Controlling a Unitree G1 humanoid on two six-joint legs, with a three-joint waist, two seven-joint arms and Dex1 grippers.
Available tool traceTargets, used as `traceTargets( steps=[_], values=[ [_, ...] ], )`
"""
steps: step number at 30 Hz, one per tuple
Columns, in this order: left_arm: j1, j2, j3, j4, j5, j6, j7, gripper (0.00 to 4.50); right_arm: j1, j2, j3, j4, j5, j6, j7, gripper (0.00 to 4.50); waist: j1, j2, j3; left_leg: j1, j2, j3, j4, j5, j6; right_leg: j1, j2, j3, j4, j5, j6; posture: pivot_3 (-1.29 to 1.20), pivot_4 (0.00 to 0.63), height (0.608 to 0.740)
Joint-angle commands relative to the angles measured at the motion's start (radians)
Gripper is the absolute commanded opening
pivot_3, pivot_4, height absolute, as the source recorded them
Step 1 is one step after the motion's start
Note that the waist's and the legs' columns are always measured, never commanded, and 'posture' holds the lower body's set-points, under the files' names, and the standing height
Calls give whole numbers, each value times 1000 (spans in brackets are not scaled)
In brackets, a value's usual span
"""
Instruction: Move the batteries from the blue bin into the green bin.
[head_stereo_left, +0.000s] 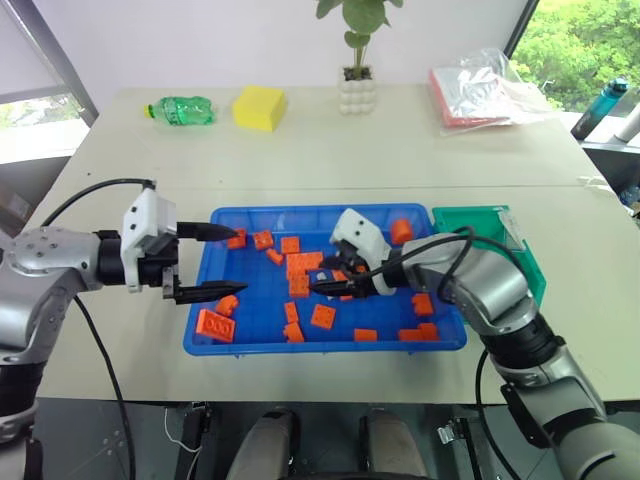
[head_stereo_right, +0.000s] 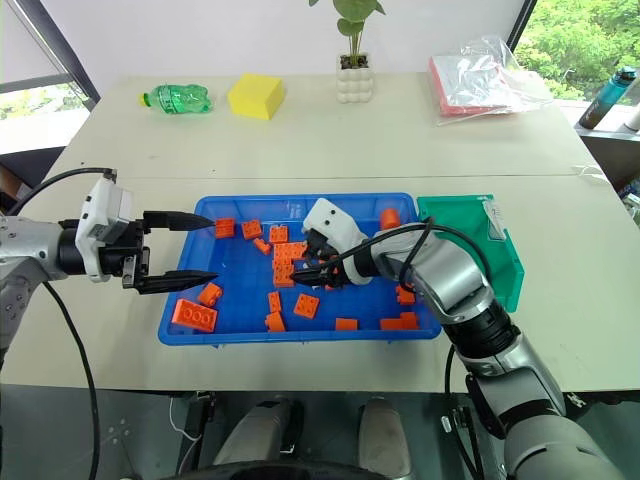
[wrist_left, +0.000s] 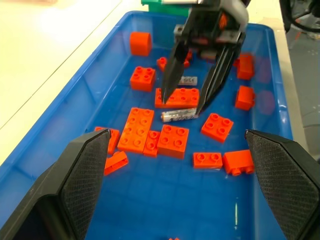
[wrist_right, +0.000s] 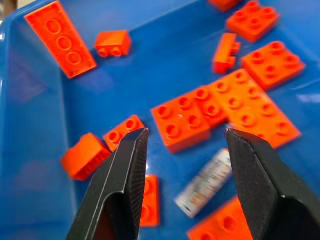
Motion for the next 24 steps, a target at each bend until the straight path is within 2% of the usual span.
traceTargets(
  steps=[1, 18, 24],
  values=[
    [-7, 2, 12, -19, -4, -12, -2, 4500, -16, 11, 14, 15, -6, -17, -9, 2473, 0, 0, 0, 0, 0, 0, 0, 0, 0, 0, 0, 0, 0, 0, 0, 0, 150, 727],
    [83, -74, 27, -57, 20, -79, 76, 4500, 43, -70, 61, 63, -55, -94, 11, 2473, 0, 0, 0, 0, 0, 0, 0, 0, 0, 0, 0, 0, 1, 0, 0, 0, 150, 727],
    [58, -76, 16, -43, 15, -67, 83, 4500, 45, -76, 121, 110, -115, -166, 12, 2473, 2, -1, -1, 0, 0, -1, 0, 0, 0, 1, 0, 0, 1, 0, 0, 0, 150, 727]
  ],
)
